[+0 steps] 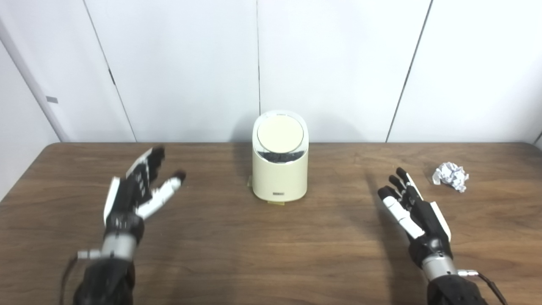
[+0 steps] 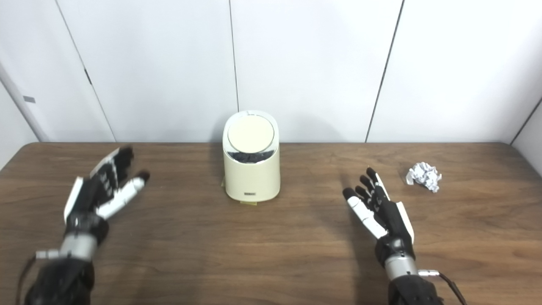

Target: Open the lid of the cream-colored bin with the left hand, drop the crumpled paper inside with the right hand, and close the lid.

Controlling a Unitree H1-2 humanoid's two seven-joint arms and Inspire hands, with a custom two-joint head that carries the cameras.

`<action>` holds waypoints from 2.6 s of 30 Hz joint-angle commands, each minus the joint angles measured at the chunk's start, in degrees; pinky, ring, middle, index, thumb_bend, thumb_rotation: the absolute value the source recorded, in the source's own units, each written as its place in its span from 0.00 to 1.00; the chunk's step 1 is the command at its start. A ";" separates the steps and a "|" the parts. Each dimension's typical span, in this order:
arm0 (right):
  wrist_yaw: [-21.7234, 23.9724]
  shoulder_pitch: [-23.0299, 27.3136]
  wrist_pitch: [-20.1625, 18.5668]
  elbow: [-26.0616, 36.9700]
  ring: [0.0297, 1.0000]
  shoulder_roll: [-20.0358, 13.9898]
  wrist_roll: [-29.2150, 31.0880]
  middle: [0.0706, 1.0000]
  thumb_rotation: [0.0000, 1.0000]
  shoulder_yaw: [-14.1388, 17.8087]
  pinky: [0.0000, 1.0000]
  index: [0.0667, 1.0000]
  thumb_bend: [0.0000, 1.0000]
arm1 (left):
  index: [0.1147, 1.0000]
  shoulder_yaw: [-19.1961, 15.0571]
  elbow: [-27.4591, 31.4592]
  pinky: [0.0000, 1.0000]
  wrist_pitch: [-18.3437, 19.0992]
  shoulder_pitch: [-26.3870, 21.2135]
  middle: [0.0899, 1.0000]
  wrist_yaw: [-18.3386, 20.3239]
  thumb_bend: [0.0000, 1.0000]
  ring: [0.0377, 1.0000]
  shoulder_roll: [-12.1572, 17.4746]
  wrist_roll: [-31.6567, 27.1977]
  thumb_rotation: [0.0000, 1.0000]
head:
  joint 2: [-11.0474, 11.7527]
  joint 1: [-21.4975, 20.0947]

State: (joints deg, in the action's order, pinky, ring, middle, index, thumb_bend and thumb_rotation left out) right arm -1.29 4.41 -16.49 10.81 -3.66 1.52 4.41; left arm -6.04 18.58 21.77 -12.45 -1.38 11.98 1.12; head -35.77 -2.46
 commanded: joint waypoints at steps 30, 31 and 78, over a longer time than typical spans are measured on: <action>-1.93 2.22 1.91 -0.16 0.88 2.19 -4.95 0.92 0.41 -2.80 0.81 0.96 0.53 | 0.91 25.64 -18.23 0.80 -2.97 -36.83 0.90 12.86 0.98 0.90 6.78 30.11 0.27 | 1.12 -2.24; -2.00 2.23 1.92 -0.12 0.87 2.17 -5.28 0.92 0.41 -2.95 0.81 0.96 0.54 | 0.91 26.41 -18.31 0.79 -1.68 -37.83 0.91 14.61 0.98 0.90 6.94 31.11 0.27 | 1.12 -2.25; -1.79 2.49 1.89 0.89 0.87 2.28 -8.19 0.91 0.45 -4.32 0.76 0.96 0.54 | 0.90 32.47 -32.01 0.85 -14.38 -42.23 0.91 16.61 0.94 0.93 4.82 50.14 0.16 | 1.06 -2.47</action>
State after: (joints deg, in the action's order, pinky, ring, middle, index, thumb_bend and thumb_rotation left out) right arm -2.87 4.91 -16.28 9.53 -1.23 -6.08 0.30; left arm 27.17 -13.71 8.05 -51.14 17.25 17.18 50.43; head -34.63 -4.92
